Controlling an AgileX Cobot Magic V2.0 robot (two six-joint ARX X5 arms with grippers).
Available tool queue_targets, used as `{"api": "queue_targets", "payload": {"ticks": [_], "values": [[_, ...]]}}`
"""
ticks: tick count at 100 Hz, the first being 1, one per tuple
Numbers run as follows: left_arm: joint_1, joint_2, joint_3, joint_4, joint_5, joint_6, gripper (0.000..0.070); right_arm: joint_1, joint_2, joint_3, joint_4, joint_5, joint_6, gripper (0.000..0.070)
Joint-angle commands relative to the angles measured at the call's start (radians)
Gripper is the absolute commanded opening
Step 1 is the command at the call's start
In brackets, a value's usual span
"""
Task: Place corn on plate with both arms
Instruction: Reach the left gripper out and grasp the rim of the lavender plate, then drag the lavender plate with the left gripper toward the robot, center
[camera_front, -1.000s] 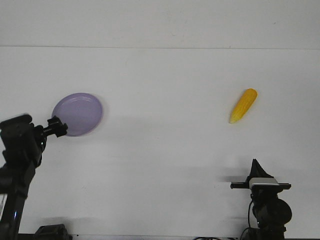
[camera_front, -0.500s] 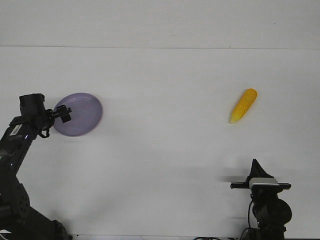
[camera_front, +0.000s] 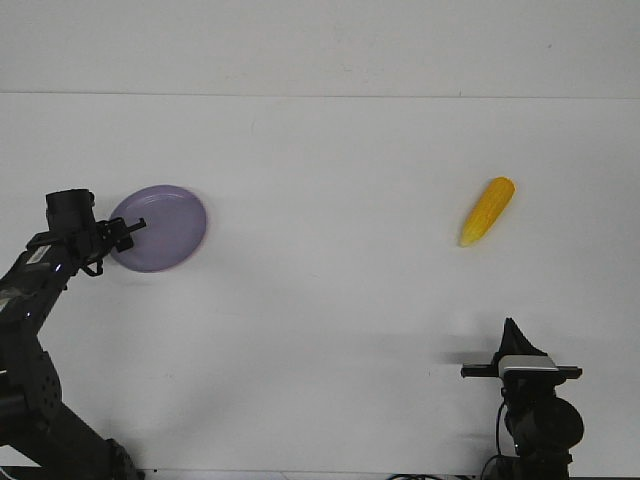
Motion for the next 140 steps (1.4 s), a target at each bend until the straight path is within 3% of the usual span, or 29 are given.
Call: {"api": "queue_targets", "payload": {"ticks": [1, 8, 30, 56, 84, 97, 117, 140], "values": [[0.002, 0.021, 0.018, -0.004, 0.002, 0.013, 0.0064, 0.000, -0.001, -0.003, 0.009, 0.000, 0.011, 0.0009], [0.002, 0.021, 0.018, -0.010, 0.002, 0.013, 0.0004, 0.000, -0.001, -0.003, 0.009, 0.000, 0.011, 0.0010], [0.003, 0.019, 0.018, -0.023, 0.010, 0.025, 0.0006, 0.000, -0.001, -0.003, 0.009, 0.000, 0.011, 0.0009], [0.004, -0.085, 0.018, -0.050, 0.135, 0.027, 0.0006, 0.000, -0.001, -0.003, 0.009, 0.000, 0.011, 0.0009], [-0.023, -0.381, 0.011, -0.169, 0.309, -0.015, 0.0006, 0.000, -0.001, -0.003, 0.009, 0.000, 0.011, 0.0009], [-0.104, -0.538, -0.025, -0.232, 0.317, -0.028, 0.0006, 0.000, -0.001, -0.003, 0.010, 0.000, 0.011, 0.0009], [-0.319, -0.715, -0.198, -0.266, 0.316, -0.072, 0.0006, 0.000, -0.001, -0.003, 0.009, 0.000, 0.011, 0.0009], [-0.614, -0.764, -0.492, -0.076, 0.258, -0.245, 0.0006, 0.000, -0.001, -0.003, 0.010, 0.000, 0.011, 0.0009]]}}
